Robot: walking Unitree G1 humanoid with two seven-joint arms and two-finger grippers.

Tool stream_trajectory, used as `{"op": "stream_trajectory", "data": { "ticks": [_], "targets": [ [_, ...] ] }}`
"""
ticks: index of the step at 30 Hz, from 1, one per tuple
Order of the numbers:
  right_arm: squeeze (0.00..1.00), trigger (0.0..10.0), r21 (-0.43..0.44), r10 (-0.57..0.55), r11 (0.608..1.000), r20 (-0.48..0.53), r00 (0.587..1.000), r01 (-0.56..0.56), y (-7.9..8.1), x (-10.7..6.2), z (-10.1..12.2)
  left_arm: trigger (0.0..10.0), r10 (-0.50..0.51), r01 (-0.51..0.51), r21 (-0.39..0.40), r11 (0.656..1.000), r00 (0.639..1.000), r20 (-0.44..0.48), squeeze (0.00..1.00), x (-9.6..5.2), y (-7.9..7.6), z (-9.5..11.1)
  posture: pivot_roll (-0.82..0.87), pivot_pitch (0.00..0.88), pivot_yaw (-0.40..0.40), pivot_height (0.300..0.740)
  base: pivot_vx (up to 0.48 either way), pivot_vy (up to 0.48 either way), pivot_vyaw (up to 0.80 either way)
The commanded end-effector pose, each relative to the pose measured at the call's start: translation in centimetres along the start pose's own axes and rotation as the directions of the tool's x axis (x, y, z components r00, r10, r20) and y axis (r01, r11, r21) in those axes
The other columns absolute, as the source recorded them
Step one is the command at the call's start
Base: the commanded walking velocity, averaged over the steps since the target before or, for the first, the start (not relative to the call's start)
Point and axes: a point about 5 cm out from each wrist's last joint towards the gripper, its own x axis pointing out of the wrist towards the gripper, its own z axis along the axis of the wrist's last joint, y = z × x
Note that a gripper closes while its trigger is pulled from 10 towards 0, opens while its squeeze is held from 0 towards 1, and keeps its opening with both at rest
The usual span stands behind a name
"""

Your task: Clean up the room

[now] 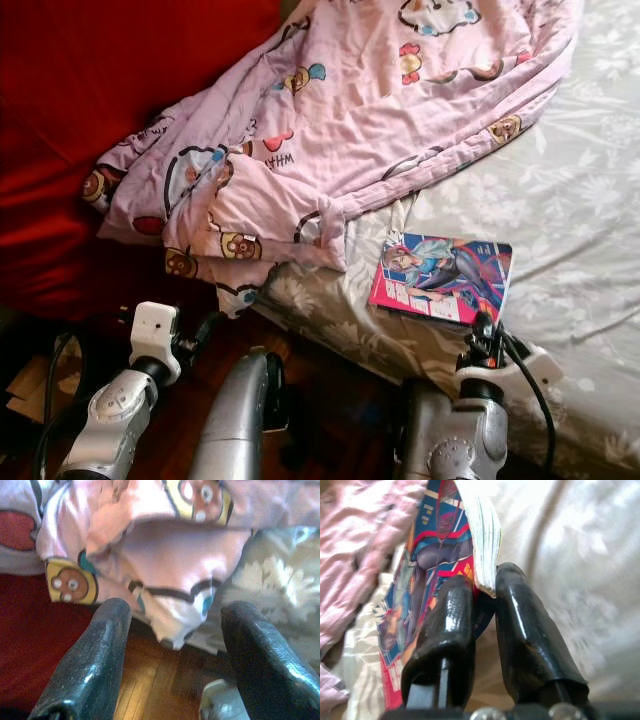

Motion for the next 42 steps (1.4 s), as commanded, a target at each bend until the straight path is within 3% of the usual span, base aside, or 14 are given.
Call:
{"op": "stream_trajectory", "data": {
  "ticks": [1, 3, 4, 5, 9, 11, 18, 22, 36, 42],
  "targets": [
    [0.00, 0.0, -0.075, 0.041, 0.996, -0.008, 0.999, -0.042, 0.6, -0.3, 0.0, 10.0, 0.036, -0.037, -0.015, 0.999, 0.999, -0.037, 0.00, -0.5, 0.6, -1.0, 0.09, 0.170, 0.104, 0.599, 0.000, 0.000, 0.00],
    [0.00, 0.0, -0.105, 0.062, 0.993, -0.007, 0.998, -0.062, 1.0, -0.1, 0.3, 10.0, 0.041, -0.042, -0.025, 0.999, 0.999, -0.032, 0.00, -0.2, 0.6, -0.9, 0.09, 0.167, 0.102, 0.599, 0.000, 0.000, 0.00],
    [0.00, 10.0, -0.201, 0.141, 0.970, -0.008, 0.990, -0.139, 2.1, 0.3, 1.1, 10.0, 0.055, -0.056, -0.059, 0.997, 0.998, -0.013, 0.00, 0.3, 0.6, -0.4, 0.08, 0.140, 0.089, 0.599, 0.000, 0.000, 0.00],
    [0.00, 10.0, -0.201, 0.141, 0.970, -0.008, 0.990, -0.139, 2.1, 0.3, 1.1, 10.0, 0.055, -0.056, -0.059, 0.997, 0.998, -0.013, 0.00, 0.3, 0.6, -0.4, 0.08, 0.140, 0.089, 0.599, 0.000, 0.000, 0.00],
    [0.00, 10.0, -0.332, 0.199, 0.923, -0.015, 0.980, -0.193, 2.9, 0.9, 2.5, 10.0, 0.077, -0.075, -0.104, 0.992, 0.997, 0.010, 0.00, 1.2, 0.4, 0.1, 0.06, 0.118, 0.075, 0.599, 0.000, 0.000, 0.00],
    [0.00, 10.0, -0.342, 0.188, 0.922, -0.017, 0.982, -0.182, 2.8, 1.1, 2.8, 10.0, 0.078, -0.077, -0.102, 0.992, 0.997, 0.010, 0.00, 1.4, 0.3, 0.1, 0.05, 0.101, 0.068, 0.599, 0.000, 0.000, 0.00],
    [0.00, 10.0, -0.357, 0.168, 0.919, -0.037, 0.985, -0.170, 3.0, 1.9, 2.6, 10.0, 0.091, -0.088, -0.124, 0.988, 0.996, 0.019, 0.00, 2.2, 0.0, 0.3, 0.04, 0.057, 0.054, 0.629, 0.000, 0.000, 0.00],
    [0.00, 10.0, -0.342, 0.191, 0.919, -0.048, 0.980, -0.196, 3.9, 2.0, 2.3, 10.0, 0.108, -0.103, -0.134, 0.986, 0.994, 0.033, 0.00, 2.5, 0.3, 0.6, 0.02, 0.045, 0.048, 0.659, 0.000, 0.000, 0.00],
    [0.00, 10.0, -0.348, 0.182, 0.916, -0.077, 0.980, -0.197, 3.9, 1.7, 1.8, 10.0, 0.124, -0.117, -0.137, 0.984, 0.991, 0.042, 0.00, 2.4, 0.6, 0.2, 0.02, 0.000, 0.031, 0.739, 0.000, 0.000, 0.00],
    [0.00, 10.0, -0.350, 0.191, 0.913, -0.089, 0.977, -0.211, 4.0, 1.7, 1.6, 10.0, 0.136, -0.128, -0.135, 0.983, 0.989, 0.051, 0.00, 2.2, 0.9, 0.2, 0.03, 0.000, 0.028, 0.740, 0.000, 0.000, 0.00]
  ]
}}
